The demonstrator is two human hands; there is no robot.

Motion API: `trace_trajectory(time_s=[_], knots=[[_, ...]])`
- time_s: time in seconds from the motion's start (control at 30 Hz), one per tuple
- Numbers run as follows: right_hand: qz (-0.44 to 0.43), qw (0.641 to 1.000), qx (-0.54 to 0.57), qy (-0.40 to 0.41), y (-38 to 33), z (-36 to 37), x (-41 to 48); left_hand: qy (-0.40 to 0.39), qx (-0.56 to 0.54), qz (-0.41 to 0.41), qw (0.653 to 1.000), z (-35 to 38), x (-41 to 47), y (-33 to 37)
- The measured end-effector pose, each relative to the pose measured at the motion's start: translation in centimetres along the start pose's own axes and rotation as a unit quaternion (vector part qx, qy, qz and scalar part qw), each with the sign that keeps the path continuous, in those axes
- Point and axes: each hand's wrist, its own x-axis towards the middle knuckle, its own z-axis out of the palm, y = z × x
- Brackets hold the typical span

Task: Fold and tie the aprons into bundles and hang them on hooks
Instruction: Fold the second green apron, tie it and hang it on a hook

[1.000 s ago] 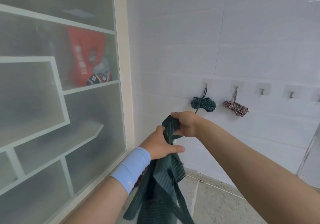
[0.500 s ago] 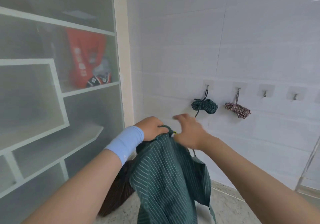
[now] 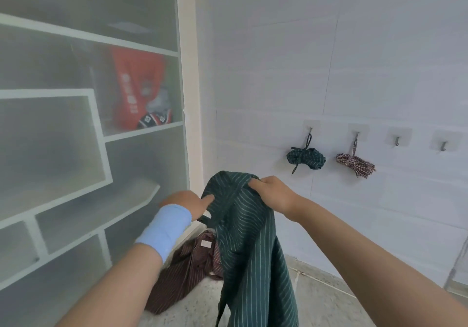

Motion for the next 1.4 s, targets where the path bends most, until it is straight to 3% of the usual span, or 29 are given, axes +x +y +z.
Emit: trace_trajectory(time_s=[0.07,0.1,0.23,0.27,0.33,0.4,0.47,0.57,0.63,0.7,0.73,0.8,0.87,0.9,0.97,1.0,1.07,1.13,1.23,1.4], knots=[[0.009,1.0,0.027,-0.01,-0.6,0.0,0.2,-0.286,-0.082,-0.008,0.955,2.0,-1.1,0.4],[0.014,0.998,0.048,-0.027,-0.8,0.0,0.2,-0.354,-0.114,0.003,0.928,3.1,-1.2,0.5],[0.047,0.98,0.187,-0.051,-1.4,-0.4,-0.2,-0.306,-0.271,0.015,0.912,6.5,-0.3,0.8],[0.049,0.971,0.226,-0.054,-1.5,-0.7,-0.2,-0.304,-0.368,0.021,0.878,7.1,-0.3,1.2],[0.049,0.955,0.283,-0.073,-1.4,-1.6,-0.3,-0.264,-0.573,0.051,0.774,6.9,-0.7,2.2],[0.054,0.954,0.287,-0.072,-1.2,-2.6,-0.5,-0.17,-0.668,0.082,0.72,5.7,-0.5,2.8],[0.061,0.967,0.246,-0.028,-1.0,-3.6,-0.6,-0.099,-0.631,0.081,0.765,4.7,0.2,3.0],[0.042,0.989,0.078,0.122,-0.1,-4.9,-0.5,0.0,-0.488,0.106,0.866,2.4,0.5,2.9],[0.004,0.979,-0.045,0.198,0.9,-5.5,-0.6,0.015,-0.354,0.136,0.925,0.4,0.6,2.5],[0.008,0.976,-0.087,0.202,1.9,-6.3,-0.7,-0.038,-0.117,0.175,0.977,-1.9,0.1,1.9],[0.041,0.985,-0.067,0.155,2.2,-6.6,-0.6,-0.106,-0.018,0.187,0.976,-3.0,-0.4,1.6],[0.171,0.983,0.016,-0.062,2.5,-7.3,-1.3,-0.289,0.035,0.19,0.938,-4.7,-1.5,0.8],[0.24,0.93,0.06,-0.272,2.8,-8.2,-2.3,-0.396,-0.065,0.204,0.893,-6.2,-2.2,-0.2],[0.243,0.91,0.093,-0.322,3.0,-8.6,-2.4,-0.411,-0.128,0.212,0.878,-6.7,-2.2,-0.8],[0.241,0.905,0.155,-0.314,3.3,-8.7,-2.2,-0.388,-0.178,0.205,0.881,-6.9,-1.9,-1.4],[0.237,0.919,0.151,-0.275,3.5,-8.4,-2.0,-0.355,-0.147,0.194,0.902,-6.6,-1.7,-1.5],[0.221,0.952,0.063,-0.201,4.1,-7.6,-1.5,-0.262,-0.072,0.166,0.948,-5.1,-1.1,-1.3],[0.209,0.958,0.014,-0.199,5.0,-6.6,-1.0,-0.186,-0.098,0.142,0.967,-3.2,-0.3,-1.1],[0.169,0.974,-0.017,-0.152,6.9,-5.4,0.2,-0.154,-0.195,0.131,0.96,-0.1,1.6,-1.4],[0.151,0.982,-0.106,-0.04,11.9,-2.9,4.0,-0.157,-0.215,0.075,0.961,5.5,5.3,-2.2]])
